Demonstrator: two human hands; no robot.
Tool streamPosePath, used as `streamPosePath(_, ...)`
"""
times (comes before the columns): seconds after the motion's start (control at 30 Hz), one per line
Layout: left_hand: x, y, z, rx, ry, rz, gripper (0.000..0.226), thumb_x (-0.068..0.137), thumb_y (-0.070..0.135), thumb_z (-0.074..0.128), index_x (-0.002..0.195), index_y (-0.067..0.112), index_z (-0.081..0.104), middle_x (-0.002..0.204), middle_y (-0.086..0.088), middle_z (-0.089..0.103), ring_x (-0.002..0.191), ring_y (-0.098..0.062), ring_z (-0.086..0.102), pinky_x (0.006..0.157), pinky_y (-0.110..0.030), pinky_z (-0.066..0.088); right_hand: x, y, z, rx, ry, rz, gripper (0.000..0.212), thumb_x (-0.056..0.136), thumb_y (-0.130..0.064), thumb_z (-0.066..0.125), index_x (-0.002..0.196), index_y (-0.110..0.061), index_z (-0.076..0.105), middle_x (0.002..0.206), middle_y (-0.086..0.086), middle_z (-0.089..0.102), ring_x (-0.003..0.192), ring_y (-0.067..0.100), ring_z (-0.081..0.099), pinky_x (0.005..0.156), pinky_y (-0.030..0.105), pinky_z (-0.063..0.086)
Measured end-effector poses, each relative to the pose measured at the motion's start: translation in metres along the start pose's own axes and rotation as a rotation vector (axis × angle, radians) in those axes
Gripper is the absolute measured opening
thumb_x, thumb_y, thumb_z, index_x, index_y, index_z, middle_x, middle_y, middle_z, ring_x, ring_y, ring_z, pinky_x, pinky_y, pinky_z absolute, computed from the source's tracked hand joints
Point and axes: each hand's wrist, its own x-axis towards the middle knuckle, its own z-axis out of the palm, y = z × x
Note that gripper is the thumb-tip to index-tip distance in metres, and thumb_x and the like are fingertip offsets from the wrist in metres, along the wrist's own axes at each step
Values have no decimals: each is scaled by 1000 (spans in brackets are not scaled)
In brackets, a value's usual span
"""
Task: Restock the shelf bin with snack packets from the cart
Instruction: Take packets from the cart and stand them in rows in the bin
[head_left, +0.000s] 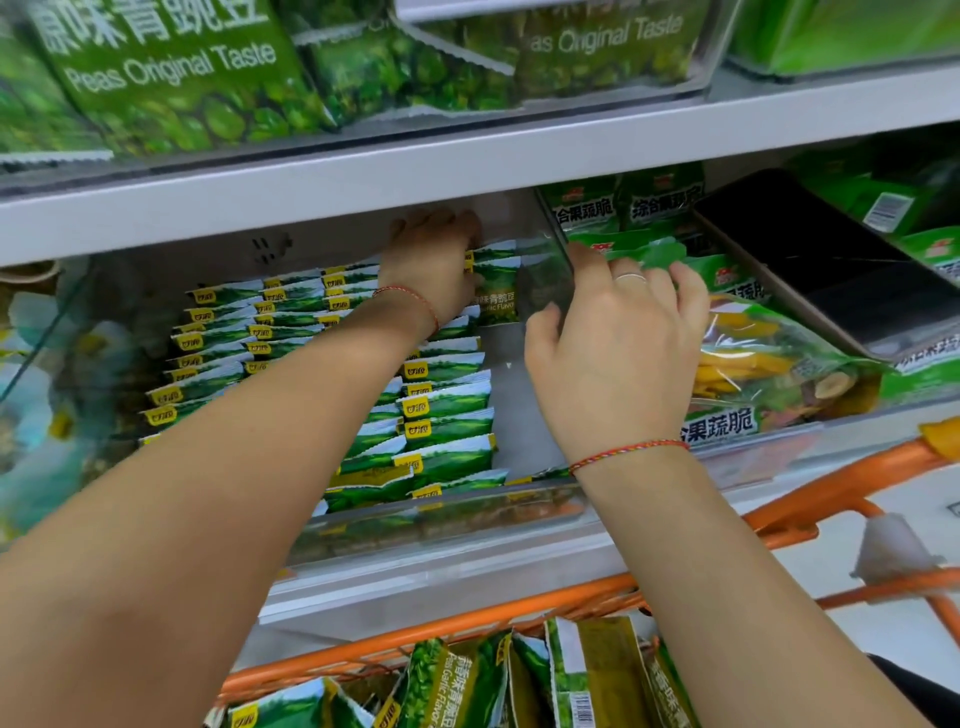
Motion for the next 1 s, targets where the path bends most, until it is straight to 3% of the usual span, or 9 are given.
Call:
streamPosePath(0.13,-2,-3,-2,100,18,27,17,89,23,58,101,17,69,117,-8,60,119,-32,42,97,-35,29,0,1,0,3,4,-2,37,74,-21,56,104,-3,68,81,15,66,82,34,60,99,42,27)
streamPosePath(0.37,16,3,1,122,-138,-256,29,89,16,50,112,7,65,121,-15,56,121,-34,42,101,-40,33,0,2,1,-7,3,-18,39,74,-22,55,105,-3,68,83,15,67,83,34,61,99,41,26)
streamPosePath(0.5,-7,4,-22,41,-29,-77,28,92,17,43,108,9,64,119,-15,57,113,-35,48,94,-39,36,1,3,2,-16,4,-27,34,72,-21,57,95,0,68,80,17,66,81,35,60,97,41,26)
streamPosePath(0.67,-95,-3,-71,-166,133,20,30,86,27,45,98,22,72,109,-3,67,106,-32,54,89,-37,41,2,4,-6,-20,-88,-53,41,75,-21,56,108,1,65,93,21,66,92,37,59,102,41,21)
streamPosePath(0.77,-163,-6,-101,-192,86,151,27,80,25,48,88,20,74,93,-3,71,97,-32,59,84,-41,46,-3,4,-22,-65,-260,-114,51,84,-23,55,129,0,50,120,23,55,120,36,46,116,42,7)
streamPosePath(0.87,-220,-12,-117,-242,-13,152,24,81,25,50,88,21,73,86,-2,70,92,-30,60,81,-44,48,-11,1,-44,-48,-305,-152,52,86,-23,53,133,-1,45,131,22,49,129,34,38,117,40,1)
streamPosePath(0.93,-250,-11,-121,-275,-75,129,26,83,28,48,91,22,72,89,0,69,95,-27,59,85,-45,47,-16,-4,-61,-15,-325,-162,45,87,-22,51,129,-5,53,128,21,53,125,34,42,115,39,12)
streamPosePath(1.0,-275,-5,-123,-320,-125,92,23,87,26,49,93,22,71,92,1,68,96,-25,57,87,-44,45,-22,-8,-83,-18,-345,-179,37,88,-22,50,122,-11,60,119,19,59,115,36,51,101,39,32)
